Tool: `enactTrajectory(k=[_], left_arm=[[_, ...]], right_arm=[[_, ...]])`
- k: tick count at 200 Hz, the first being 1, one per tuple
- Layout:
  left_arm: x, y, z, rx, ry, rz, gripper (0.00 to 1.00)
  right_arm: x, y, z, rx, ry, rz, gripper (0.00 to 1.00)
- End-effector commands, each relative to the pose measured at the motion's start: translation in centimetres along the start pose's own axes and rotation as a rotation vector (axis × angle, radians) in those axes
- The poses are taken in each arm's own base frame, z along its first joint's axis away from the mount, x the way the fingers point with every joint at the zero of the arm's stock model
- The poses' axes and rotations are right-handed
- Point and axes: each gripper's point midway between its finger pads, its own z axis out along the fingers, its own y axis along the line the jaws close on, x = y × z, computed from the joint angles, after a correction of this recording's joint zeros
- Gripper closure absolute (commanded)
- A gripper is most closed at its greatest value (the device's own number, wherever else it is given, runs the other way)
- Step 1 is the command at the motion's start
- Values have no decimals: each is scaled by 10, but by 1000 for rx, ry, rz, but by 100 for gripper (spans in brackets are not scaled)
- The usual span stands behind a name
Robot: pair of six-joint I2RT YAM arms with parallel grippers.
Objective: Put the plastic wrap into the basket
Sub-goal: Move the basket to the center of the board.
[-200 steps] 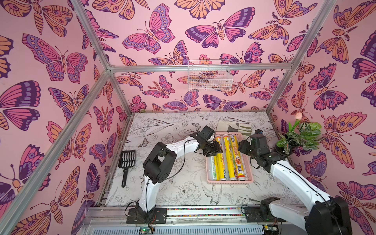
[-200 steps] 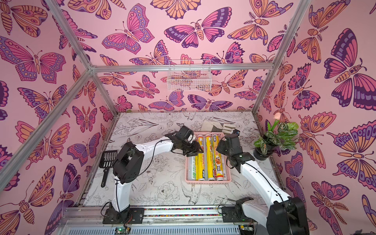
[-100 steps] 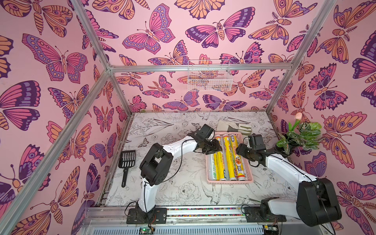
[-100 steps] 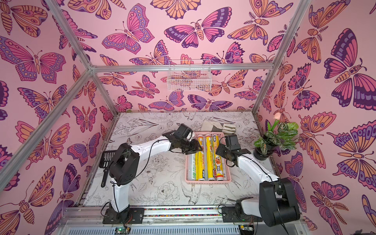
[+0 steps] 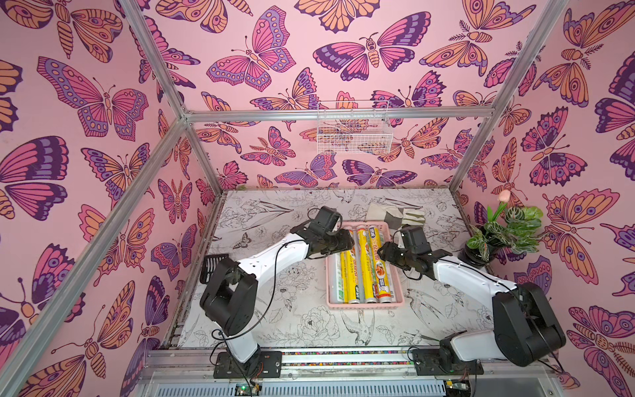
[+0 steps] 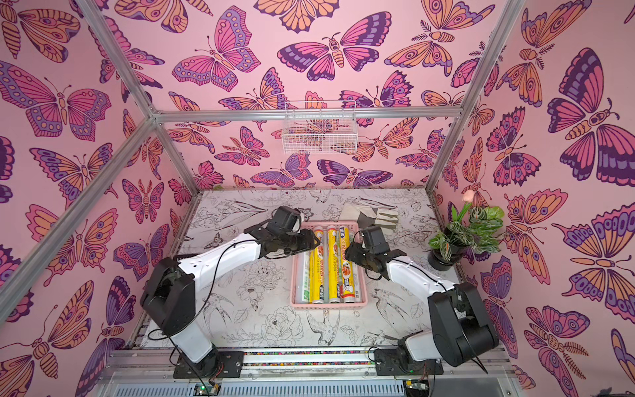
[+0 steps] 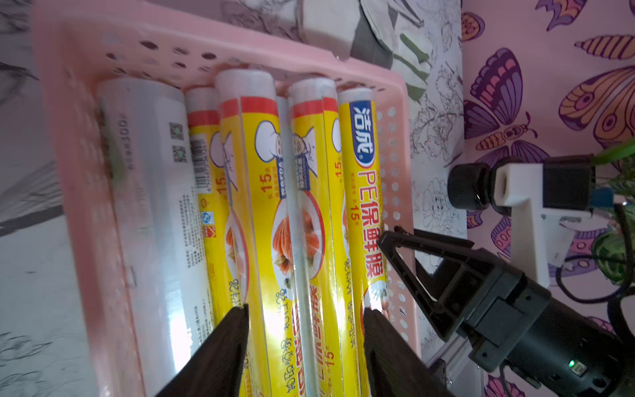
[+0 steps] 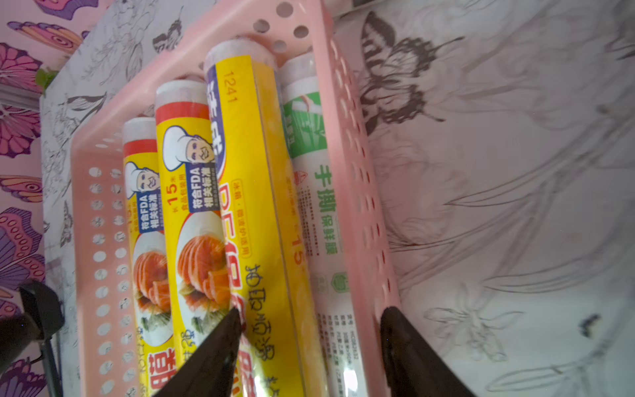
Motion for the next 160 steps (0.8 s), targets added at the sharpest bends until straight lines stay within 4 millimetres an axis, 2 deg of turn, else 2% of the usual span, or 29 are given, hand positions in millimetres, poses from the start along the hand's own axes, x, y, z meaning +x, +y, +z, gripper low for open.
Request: enactTrajectory(k=[1,19,36,63,82,92,105,118,146,160], left_arm=[[-14,29,-23,-79,-86,11,41],[-25,45,-41,-118,-150,14,41],[-34,61,-60,-170,-219,28,41],[-48,100,-95,-345,-369,56,40],[-58,128,-125,-484,-489,85,34],[-63,139,-140,-532,-554,113,29],[-69,153,-162,-595,-650,124,14],[-72,174,-172,-664,-734,141,1],[-66,224,-183,-822,-756,97,1],[-62,246,-177,-888,-736,121,0]], right_arm=[[18,37,5,-106,81,-11,33],[19,43,5,-105,85,-39,33],[11,35,-1,-39,53,-92,32],[-30,-1,-34,200,-121,-217,29],[-64,-24,-65,339,-271,-282,27],[-80,-36,-79,399,-349,-301,26],[-96,-53,-90,452,-441,-320,26],[-107,-74,-97,522,-523,-330,25],[-117,-108,-95,651,-633,-386,23],[-117,-119,-92,718,-624,-433,23]])
